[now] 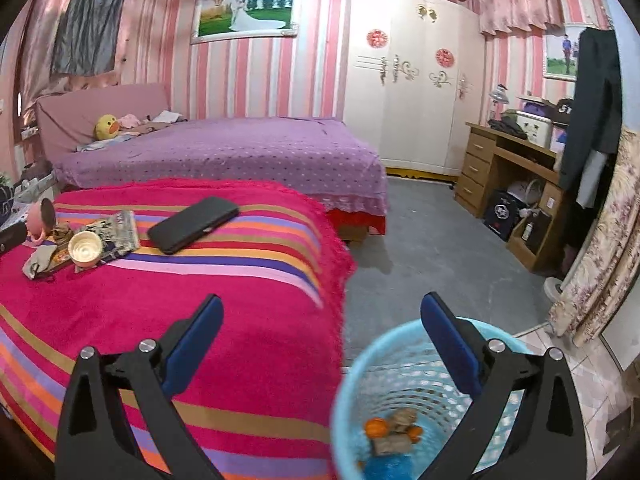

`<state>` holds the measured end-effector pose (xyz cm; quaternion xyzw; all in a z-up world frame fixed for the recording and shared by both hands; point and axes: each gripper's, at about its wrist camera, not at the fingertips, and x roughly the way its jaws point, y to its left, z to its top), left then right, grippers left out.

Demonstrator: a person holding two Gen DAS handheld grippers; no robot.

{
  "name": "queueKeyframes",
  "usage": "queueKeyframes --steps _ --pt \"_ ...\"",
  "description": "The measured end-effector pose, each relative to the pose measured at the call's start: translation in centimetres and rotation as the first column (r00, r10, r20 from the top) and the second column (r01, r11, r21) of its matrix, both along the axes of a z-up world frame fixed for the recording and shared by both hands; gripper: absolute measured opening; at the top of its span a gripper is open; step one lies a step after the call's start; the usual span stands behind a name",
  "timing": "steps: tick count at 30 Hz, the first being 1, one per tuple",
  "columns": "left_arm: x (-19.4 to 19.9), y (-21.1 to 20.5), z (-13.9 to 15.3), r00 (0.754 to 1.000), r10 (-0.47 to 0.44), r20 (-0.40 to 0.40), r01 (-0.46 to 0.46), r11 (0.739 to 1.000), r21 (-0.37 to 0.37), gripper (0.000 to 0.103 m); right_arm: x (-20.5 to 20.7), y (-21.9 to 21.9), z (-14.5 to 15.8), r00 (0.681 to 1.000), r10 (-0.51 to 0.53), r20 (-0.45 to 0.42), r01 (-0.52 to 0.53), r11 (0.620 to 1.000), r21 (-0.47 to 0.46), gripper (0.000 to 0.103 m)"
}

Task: Collect trash
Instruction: 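Move both open tools back over the trash on the bed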

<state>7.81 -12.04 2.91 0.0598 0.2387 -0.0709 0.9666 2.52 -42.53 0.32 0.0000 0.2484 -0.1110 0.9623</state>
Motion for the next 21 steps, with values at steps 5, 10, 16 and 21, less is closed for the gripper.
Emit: queueKeyframes --steps 5,10,16,21 --pt "2.0 4.9 -1.5 0.998 0.057 -0.015 -0.056 0.998 0.021 0.097 2.0 3.0 -0.7 0.999 0.036 -0.025 -0.035 0.999 0.017 0.098" --pt "4.3 10.2 -3.8 0.991 0.108 -0.075 -0.104 0.993 0.058 0.097 3.6 5.7 -1.7 0.998 0.051 -0.049 -0.051 0.999 -0.004 0.098" --pt "5.7 14.7 -6.6 0.979 0.131 -0.157 -0.113 0.986 0.120 0.097 5.4 8.3 -3.1 0.992 0.077 -0.098 -0.078 0.997 -0.009 0.098" --pt "7.2 17.2 -8.1 0.961 0.149 -0.232 -0.132 0.987 0.089 0.097 6.7 9.7 -3.9 0.989 0.082 -0.121 -0.083 0.996 -0.009 0.098"
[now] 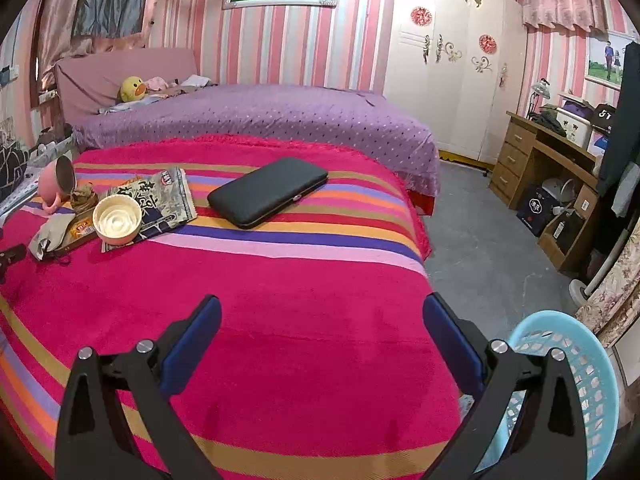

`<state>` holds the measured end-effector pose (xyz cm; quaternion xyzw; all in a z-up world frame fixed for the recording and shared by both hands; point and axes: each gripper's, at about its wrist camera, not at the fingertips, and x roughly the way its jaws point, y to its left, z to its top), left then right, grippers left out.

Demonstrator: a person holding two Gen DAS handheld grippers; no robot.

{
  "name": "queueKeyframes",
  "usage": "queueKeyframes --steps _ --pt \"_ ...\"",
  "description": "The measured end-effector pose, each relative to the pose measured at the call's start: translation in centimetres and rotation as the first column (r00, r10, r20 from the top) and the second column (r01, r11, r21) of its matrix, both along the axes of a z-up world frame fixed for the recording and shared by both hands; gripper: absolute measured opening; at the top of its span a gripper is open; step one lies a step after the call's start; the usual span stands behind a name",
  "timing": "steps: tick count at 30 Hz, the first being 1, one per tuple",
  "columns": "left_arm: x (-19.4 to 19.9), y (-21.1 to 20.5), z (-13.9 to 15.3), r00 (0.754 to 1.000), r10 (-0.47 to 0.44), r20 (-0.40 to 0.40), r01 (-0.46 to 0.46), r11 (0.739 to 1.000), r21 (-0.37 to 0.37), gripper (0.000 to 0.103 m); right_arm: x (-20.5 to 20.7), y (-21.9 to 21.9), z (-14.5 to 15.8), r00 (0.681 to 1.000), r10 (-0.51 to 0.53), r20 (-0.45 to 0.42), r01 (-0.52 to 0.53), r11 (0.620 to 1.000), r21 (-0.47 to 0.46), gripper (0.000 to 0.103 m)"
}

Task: Collect trash
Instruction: 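Move both open tools back over the trash on the bed, then grasp the beige cloth with the left tool while the right tool grasps the white round lid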

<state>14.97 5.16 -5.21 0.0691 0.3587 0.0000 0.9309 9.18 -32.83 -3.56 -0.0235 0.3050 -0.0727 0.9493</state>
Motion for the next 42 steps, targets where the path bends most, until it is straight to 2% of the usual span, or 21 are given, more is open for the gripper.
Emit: queueKeyframes --steps 3,5,8,10,13,16,17,18,20,22,25,28,31,35,39,41,42 --pt "0.9 0.6 0.0 1.000 0.010 -0.009 -0.010 0.998 -0.064 0.097 0.7 0.6 -0.3 1.000 -0.006 -0.010 0.006 1.000 0.003 0.098" --pt "2.0 0.6 -0.4 0.999 0.015 -0.043 -0.019 0.994 -0.111 0.097 1.0 0.8 -0.4 1.000 -0.011 -0.017 0.011 1.000 0.021 0.098" --pt "3.1 0.1 -0.7 0.997 0.037 -0.061 -0.043 0.993 -0.105 0.096 1.5 1.6 -0.6 1.000 -0.007 -0.020 0.008 0.999 0.036 0.098" --pt "3.6 -0.2 -0.7 0.998 0.027 -0.064 -0.035 0.991 -0.129 0.091 1.8 2.3 -0.5 1.000 0.005 -0.017 -0.004 1.000 0.029 0.098" --pt "3.9 -0.9 -0.9 0.996 -0.022 -0.083 0.008 0.986 -0.169 0.076 2.1 3.5 -0.6 0.999 0.030 -0.018 -0.030 1.000 0.000 0.098" --pt "3.6 -1.8 -0.8 0.994 -0.073 -0.081 0.058 0.982 -0.181 0.049 2.5 4.8 -0.8 0.998 0.058 -0.030 -0.059 0.998 -0.015 0.098" --pt "3.4 -2.1 -0.7 0.992 -0.098 -0.082 0.081 0.978 -0.191 0.035 2.6 5.3 -0.8 0.997 0.067 -0.033 -0.068 0.998 -0.018 0.098" --pt "3.2 -2.5 -0.6 0.990 -0.114 -0.079 0.097 0.977 -0.191 0.026 2.7 5.8 -0.9 0.996 0.077 -0.038 -0.078 0.997 -0.023 0.098" --pt "2.9 -3.1 -0.4 0.989 -0.133 -0.067 0.121 0.978 -0.169 0.017 3.0 7.1 -1.0 0.994 0.099 -0.047 -0.100 0.995 -0.025 0.098" --pt "2.8 -3.3 -0.5 0.988 -0.140 -0.065 0.129 0.979 -0.157 0.013 3.5 8.7 -1.0 0.990 0.130 -0.053 -0.132 0.991 -0.023 0.098" --pt "2.9 -2.4 0.0 0.988 -0.144 -0.061 0.131 0.976 -0.172 0.002 4.4 11.1 -0.9 0.983 0.175 -0.059 -0.177 0.984 -0.028 0.098" --pt "2.6 -1.0 1.3 0.990 -0.140 -0.031 0.131 0.969 -0.211 0.002 5.6 13.3 -0.4 0.973 0.223 -0.056 -0.225 0.974 -0.028 0.098" --pt "2.4 0.9 2.3 0.995 -0.100 0.001 0.098 0.972 -0.213 0.002 7.4 14.9 -0.1 0.966 0.254 -0.051 -0.255 0.967 -0.010 0.098" --pt "2.8 2.3 2.7 0.999 -0.050 0.005 0.050 0.975 -0.215 0.002 9.9 16.1 -0.6 0.955 0.286 -0.080 -0.285 0.958 0.016 0.098" --pt "3.3 3.3 2.9 1.000 -0.020 0.011 0.022 0.971 -0.238 0.002 11.8 17.2 -1.6 0.943 0.313 -0.110 -0.315 0.949 0.000 0.097" --pt "3.4 3.4 3.0 1.000 -0.013 0.012 0.015 0.971 -0.238 0.002 12.5 17.4 -2.0 0.935 0.331 -0.126 -0.331 0.943 0.023 0.088" --pt "3.4 3.4 3.0 1.000 -0.011 0.014 0.014 0.971 -0.240 0.002 12.9 17.5 -2.2 0.930 0.342 -0.136 -0.340 0.940 0.034 0.079"
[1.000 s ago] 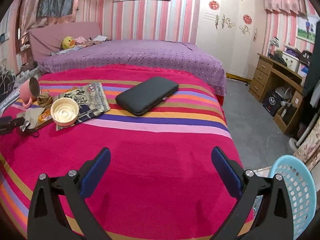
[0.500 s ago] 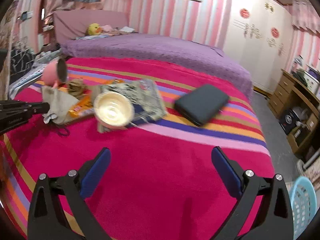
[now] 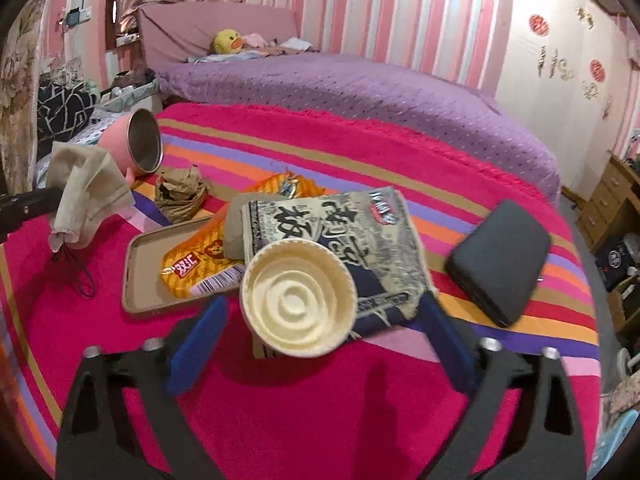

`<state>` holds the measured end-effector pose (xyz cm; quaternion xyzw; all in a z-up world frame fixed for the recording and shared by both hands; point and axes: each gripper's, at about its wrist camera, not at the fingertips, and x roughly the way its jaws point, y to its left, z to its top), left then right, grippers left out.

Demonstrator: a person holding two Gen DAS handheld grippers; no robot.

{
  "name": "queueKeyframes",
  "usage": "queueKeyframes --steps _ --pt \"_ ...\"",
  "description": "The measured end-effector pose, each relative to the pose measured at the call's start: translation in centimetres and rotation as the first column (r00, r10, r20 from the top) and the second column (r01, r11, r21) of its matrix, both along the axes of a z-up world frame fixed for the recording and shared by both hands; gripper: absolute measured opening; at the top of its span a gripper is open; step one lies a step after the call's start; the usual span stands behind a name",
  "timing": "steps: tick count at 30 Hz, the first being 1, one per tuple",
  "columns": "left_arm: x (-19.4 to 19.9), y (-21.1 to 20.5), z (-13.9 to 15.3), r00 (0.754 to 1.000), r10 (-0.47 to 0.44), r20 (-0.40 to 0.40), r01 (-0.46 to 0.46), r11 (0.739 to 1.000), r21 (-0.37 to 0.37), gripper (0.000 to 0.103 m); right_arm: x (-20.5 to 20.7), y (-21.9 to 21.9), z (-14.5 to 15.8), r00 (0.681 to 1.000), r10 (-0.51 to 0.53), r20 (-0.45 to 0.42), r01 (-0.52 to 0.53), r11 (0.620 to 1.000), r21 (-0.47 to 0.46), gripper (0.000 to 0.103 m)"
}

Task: Collect trash
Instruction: 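Grasp the beige cloth with the left tool while the right tool grasps the white round lid, then carry the beige cloth and white lid in both tools over the basket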

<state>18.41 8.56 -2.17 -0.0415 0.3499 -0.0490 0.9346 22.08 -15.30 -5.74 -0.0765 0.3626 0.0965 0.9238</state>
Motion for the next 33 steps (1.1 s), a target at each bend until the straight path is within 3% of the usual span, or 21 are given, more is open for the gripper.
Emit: queueKeyframes --steps 3,11,17,25,33 --pt "-0.1 -0.1 0.2 1.000 -0.002 0.007 0.002 1.000 -0.001 0.002 0.6 0.1 -0.5 0.999 0.036 -0.037 -0.035 0.999 0.028 0.061" --pt "-2.1 -1.6 1.7 0.998 -0.031 0.057 0.030 0.999 0.022 0.002 -3.1 -0.8 1.1 0.998 0.022 0.055 -0.021 1.000 -0.021 0.061" --pt "-3.8 -5.6 2.8 0.991 -0.098 0.088 0.096 0.995 0.031 0.002 -7.6 -5.6 3.1 0.993 -0.054 0.102 0.059 0.997 -0.048 0.061" --pt "-6.0 -13.5 3.1 0.965 -0.232 0.123 0.227 0.972 0.057 0.002 -13.5 -12.9 5.5 0.974 -0.176 0.141 0.184 0.982 -0.045 0.061" --pt "-7.4 -19.1 2.4 0.948 -0.289 0.132 0.283 0.957 0.056 0.002 -17.1 -19.7 4.6 0.950 -0.280 0.138 0.286 0.958 -0.022 0.061"
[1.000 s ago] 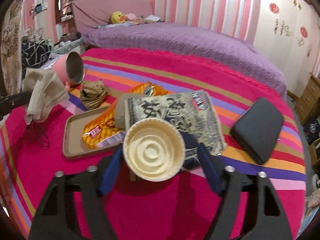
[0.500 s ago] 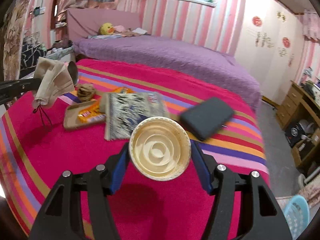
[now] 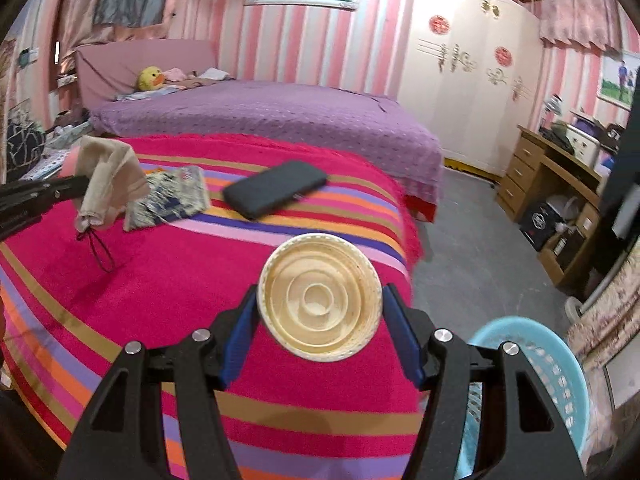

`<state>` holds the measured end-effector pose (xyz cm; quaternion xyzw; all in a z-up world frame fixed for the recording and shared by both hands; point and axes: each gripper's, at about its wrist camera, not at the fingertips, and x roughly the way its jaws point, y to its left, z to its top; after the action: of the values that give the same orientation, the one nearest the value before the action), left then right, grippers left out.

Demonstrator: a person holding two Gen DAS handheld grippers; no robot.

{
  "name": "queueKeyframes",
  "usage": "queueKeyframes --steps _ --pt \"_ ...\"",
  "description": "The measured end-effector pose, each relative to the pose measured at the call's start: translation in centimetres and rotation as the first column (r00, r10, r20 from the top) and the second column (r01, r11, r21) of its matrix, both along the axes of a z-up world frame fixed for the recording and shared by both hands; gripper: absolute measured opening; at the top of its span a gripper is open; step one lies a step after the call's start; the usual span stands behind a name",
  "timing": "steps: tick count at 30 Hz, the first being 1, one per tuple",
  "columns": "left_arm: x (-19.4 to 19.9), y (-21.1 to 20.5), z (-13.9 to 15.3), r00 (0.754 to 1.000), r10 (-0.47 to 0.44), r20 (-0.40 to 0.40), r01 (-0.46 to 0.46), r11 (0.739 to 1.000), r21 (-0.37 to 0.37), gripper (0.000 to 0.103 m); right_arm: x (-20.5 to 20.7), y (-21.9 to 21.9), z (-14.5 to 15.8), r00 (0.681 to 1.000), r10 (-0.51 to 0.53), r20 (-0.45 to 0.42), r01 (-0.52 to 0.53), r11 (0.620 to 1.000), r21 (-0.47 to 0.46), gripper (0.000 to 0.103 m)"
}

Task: Collect trash
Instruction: 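Carry the beige cloth and white lid in both tools over the basket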

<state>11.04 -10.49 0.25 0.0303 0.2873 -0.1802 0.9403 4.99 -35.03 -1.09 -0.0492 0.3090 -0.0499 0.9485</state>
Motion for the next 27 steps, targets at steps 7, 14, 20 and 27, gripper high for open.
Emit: queueKeyframes --steps 7,14,20,27 --pt "-1.1 -3.9 -1.0 1.000 -0.026 0.012 0.025 0.999 0.048 0.002 -0.6 -4.2 -1.3 0.999 -0.039 -0.014 0.039 0.998 0.041 0.061" --pt "-2.5 -8.1 -1.1 0.997 -0.071 0.037 0.067 0.992 0.105 0.002 -0.8 -9.1 -1.9 0.993 -0.115 -0.021 0.116 0.992 0.053 0.061" --pt "-3.2 -12.5 -0.6 0.995 -0.092 0.027 0.089 0.992 0.094 0.002 -2.6 -13.5 -1.8 0.984 -0.180 -0.018 0.181 0.982 0.052 0.061" --pt "-5.5 -20.0 0.4 0.980 -0.197 0.035 0.195 0.980 0.049 0.002 -5.6 -19.1 -2.0 0.953 -0.302 -0.009 0.302 0.952 0.058 0.061"
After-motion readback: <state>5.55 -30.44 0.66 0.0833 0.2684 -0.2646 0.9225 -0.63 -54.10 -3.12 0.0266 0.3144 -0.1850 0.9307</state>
